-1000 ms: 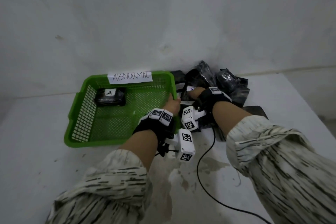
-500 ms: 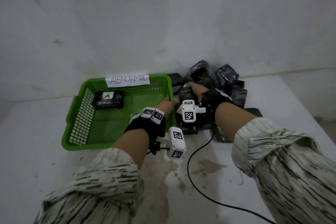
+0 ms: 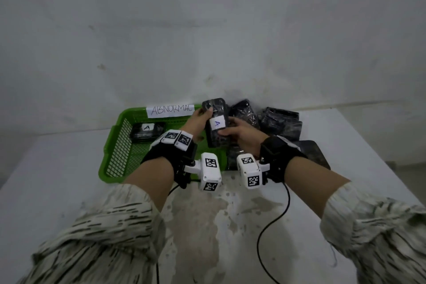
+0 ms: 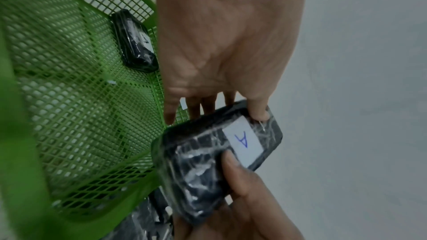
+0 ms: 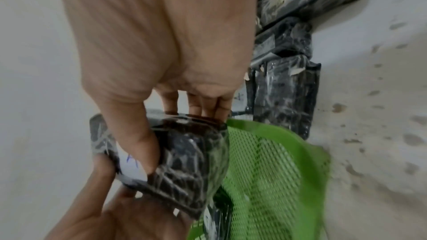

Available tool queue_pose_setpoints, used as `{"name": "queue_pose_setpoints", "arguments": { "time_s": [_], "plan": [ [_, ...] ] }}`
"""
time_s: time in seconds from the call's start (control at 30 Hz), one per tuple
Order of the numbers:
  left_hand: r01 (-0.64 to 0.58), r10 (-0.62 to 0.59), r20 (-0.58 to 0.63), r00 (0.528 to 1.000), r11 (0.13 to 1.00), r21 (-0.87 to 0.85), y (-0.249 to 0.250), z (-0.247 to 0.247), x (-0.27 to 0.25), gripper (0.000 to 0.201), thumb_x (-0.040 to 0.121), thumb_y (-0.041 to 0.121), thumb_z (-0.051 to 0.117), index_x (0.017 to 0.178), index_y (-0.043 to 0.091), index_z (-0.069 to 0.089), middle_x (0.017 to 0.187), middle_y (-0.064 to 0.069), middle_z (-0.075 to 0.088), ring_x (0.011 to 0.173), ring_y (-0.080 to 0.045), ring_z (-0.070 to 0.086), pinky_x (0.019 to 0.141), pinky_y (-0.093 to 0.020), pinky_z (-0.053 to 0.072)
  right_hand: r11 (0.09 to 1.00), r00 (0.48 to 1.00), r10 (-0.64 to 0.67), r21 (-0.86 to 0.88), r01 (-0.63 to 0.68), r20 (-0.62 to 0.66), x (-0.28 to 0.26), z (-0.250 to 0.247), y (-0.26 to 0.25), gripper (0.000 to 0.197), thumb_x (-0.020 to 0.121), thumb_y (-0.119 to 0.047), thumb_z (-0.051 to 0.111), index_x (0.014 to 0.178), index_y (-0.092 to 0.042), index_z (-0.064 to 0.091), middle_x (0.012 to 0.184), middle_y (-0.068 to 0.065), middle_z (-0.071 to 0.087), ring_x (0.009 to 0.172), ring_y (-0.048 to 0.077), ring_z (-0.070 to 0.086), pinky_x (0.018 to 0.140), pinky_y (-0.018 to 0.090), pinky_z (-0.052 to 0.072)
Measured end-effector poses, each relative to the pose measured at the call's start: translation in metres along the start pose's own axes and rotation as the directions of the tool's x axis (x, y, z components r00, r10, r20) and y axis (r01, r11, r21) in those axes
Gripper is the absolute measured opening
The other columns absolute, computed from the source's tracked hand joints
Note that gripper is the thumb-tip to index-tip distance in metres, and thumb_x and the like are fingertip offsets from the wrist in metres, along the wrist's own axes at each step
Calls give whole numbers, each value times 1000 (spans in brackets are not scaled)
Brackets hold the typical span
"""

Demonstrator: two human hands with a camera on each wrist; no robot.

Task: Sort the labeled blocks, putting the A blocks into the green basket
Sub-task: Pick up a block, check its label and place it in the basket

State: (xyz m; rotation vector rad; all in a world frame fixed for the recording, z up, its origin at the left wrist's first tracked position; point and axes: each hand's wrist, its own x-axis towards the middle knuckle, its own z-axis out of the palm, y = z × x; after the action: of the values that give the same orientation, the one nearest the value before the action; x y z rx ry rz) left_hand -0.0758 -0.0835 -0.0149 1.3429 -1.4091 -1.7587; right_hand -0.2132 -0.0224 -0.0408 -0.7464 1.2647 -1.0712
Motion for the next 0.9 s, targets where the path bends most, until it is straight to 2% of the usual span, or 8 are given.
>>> {"name": "queue_pose_setpoints", "arguments": {
  "time_s": [0.07,0.13,0.27,0.43,0.53,0.63,0.77,0.9],
  "plan": [
    [-45,44,-10,999,993,-108,-1,-7,-14,45,95,27,51,138,23,38,132,-11,54,109,-27,56,92,-49,47,1000,1000,-3,-9,3,4,-9,15,3,27,86,8,57,102,-14,57,94,8,67,80,19,65,67,30,56],
    [-78,83,26,996,986,-147,-5,-15,-27,47,95,15,50,140,24,36,128,-14,55,96,-25,60,79,-42,52,1000,999,1,1,-1,46,-15,28,5,19,91,-10,59,109,-11,60,110,15,65,101,29,63,90,42,52],
    [-98,108,108,988,991,-93,-16,-30,-51,50,94,10,51,139,27,39,125,-13,57,88,-17,62,69,-38,57,997,998,52,49,-54,35,-22,45,1,56,91,-59,48,126,-18,60,119,10,66,114,31,60,93,48,50],
    [-79,86,63,994,990,-114,-21,-33,-68,36,94,23,52,130,25,47,107,-1,60,93,-19,58,86,-52,47,982,985,-128,-156,110,-112,-22,64,6,61,93,-58,46,127,-9,52,121,12,65,114,29,61,100,45,47],
    [-102,104,10,995,989,-103,-24,-34,-71,35,94,19,53,128,19,48,100,-2,61,85,-18,58,76,-44,49,979,979,-168,-134,153,-113,-25,68,10,53,98,-48,43,126,-4,50,118,10,64,111,25,61,88,36,51],
    [-136,131,-45,990,984,-112,-23,-33,-73,35,94,17,53,129,16,48,95,1,61,82,-16,59,67,-35,51,979,980,-185,-98,178,-70,-27,69,14,50,96,-46,48,130,-10,52,127,9,62,118,21,58,102,39,45],
    [-134,133,-15,991,987,-94,-24,-31,-77,39,93,24,54,131,27,47,114,-3,59,101,-22,57,86,-50,47,975,973,-221,-41,218,-65,-28,71,17,34,98,-34,51,124,-14,57,128,13,62,120,27,58,106,45,43],
    [-164,165,3,986,983,-83,-31,-30,-83,47,96,18,50,139,32,39,132,-9,51,106,-23,55,80,-44,51,974,973,-225,-32,223,-57,-31,74,16,29,99,-35,48,120,-17,57,127,13,62,119,28,58,105,48,43]
  ]
}}
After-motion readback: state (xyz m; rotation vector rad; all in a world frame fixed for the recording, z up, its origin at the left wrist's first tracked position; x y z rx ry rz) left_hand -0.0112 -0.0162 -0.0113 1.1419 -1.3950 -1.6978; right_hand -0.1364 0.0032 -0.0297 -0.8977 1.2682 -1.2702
